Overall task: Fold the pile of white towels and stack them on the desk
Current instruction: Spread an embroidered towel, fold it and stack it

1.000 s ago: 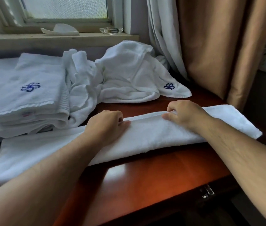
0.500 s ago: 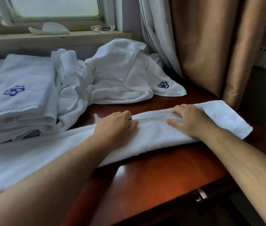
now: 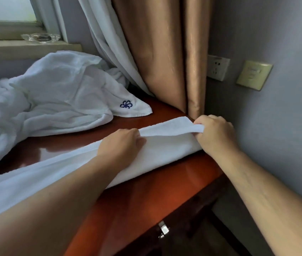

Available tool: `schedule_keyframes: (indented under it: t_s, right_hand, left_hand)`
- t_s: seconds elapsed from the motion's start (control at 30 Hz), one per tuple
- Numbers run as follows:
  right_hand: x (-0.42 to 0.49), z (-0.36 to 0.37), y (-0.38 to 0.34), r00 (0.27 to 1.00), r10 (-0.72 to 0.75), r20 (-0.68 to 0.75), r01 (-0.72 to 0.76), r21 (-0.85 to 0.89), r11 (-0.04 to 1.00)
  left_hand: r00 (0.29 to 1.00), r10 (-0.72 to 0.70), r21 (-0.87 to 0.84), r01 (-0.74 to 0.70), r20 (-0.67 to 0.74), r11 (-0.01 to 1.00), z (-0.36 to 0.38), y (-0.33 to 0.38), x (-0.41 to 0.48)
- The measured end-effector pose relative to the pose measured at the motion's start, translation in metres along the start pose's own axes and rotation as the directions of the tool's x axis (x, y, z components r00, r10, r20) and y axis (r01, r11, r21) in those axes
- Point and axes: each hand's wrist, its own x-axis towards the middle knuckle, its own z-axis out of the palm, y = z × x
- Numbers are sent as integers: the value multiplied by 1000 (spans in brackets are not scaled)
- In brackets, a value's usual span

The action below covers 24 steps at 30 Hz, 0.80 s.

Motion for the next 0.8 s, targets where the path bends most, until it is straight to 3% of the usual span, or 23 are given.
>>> schedule_keyframes:
  t_s: [0.13,0.27,0.4,0.5,0.57,0.6,0.67,0.73,0.8]
  right_hand:
    - [28,13,0,975,140,172,-180,249,952]
    - [52,33,-2,941,204,269,-271,243,931]
    - [57,48,-10,926,232,298,-280,128,951]
    - [52,51,-17,973,205,108,-194,-106,975]
    - [47,50,-32,997,74,-37,-77,-80,994]
    - [43,51,-43,1000,12,-19,-12,2,1000]
    - [32,57,-62,980,-33,197,8,125,992]
    - [20,61,-73,897,-18,441,-16,72,997]
    - [16,61,-76,850,11,526,-7,-10,1000]
  left_hand:
    - [999,-49,12,49,-2,999,4,-9,16]
    - [997,-70,-11,70,-5,997,8,-15,26]
    - [994,-94,-21,93,-46,995,17,-21,28]
    - [989,-106,-40,102,-102,994,24,-23,25]
    - [987,-108,-67,101,-118,993,24,-23,23]
    - [987,-109,-98,98,-116,990,23,-23,22]
    - [992,-86,-188,68,-90,980,18,-26,17]
    - [999,-12,-234,2,-40,972,11,-34,5]
    - [998,62,-189,-63,-7,980,3,-50,-16]
